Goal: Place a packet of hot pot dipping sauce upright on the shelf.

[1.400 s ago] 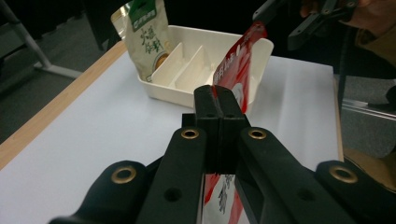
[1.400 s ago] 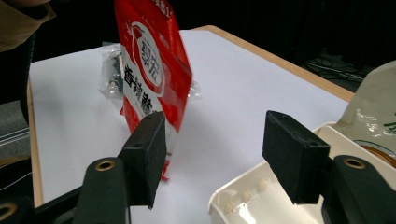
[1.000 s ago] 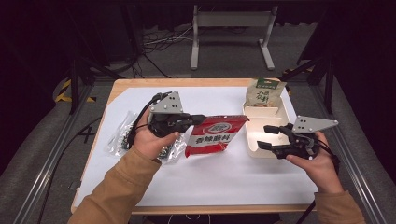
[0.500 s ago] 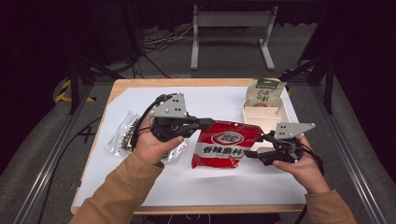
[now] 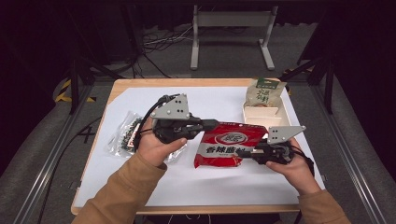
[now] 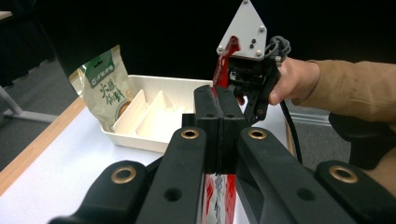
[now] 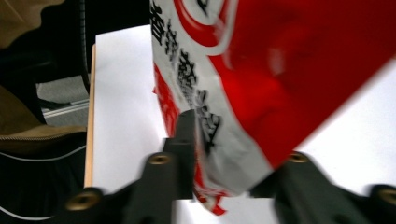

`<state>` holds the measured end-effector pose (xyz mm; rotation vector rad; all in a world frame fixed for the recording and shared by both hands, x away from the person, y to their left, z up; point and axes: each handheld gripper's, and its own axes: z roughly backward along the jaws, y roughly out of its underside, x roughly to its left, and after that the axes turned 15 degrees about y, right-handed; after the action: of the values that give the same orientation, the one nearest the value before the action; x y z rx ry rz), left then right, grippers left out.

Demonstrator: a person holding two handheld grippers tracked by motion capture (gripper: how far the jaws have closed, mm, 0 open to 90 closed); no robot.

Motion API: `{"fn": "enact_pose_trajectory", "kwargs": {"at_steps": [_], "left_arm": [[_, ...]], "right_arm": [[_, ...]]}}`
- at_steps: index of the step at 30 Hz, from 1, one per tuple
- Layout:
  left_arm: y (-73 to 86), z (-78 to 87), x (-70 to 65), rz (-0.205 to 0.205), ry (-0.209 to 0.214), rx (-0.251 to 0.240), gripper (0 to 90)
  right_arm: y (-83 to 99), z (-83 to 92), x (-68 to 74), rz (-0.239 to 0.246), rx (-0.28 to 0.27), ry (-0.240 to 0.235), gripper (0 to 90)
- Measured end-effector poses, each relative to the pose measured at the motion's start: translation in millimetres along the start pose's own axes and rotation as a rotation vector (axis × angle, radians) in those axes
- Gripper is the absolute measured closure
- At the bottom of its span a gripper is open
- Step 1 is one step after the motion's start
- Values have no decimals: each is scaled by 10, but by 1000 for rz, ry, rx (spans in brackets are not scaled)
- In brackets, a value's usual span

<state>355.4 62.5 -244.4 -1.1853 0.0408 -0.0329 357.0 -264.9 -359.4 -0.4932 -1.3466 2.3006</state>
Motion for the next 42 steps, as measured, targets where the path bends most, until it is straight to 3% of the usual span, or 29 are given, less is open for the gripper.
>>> {"fn": "enact_pose_trajectory", "kwargs": {"at_steps": [3,13,18,22,29,42], "left_arm": [[28,24,3,9,-10,-3,900],[78,105,31,37,-27,-34,893],[167,161,85,75,-59,-63,768],[231,209,100,108,-71,-91,608],[335,264,83,105,-114,-69,540],[617,340,133,161,-188,-48,489]], "right_arm": [[-6,3,-4,1,0,-24,852],[-111,42,-25,6,17,-23,893],[-195,109,-41,24,32,-15,895],[-239,166,-80,22,43,-4,895],[-344,311,-185,24,54,16,895],[-541,518,-438,35,73,76,895]]}}
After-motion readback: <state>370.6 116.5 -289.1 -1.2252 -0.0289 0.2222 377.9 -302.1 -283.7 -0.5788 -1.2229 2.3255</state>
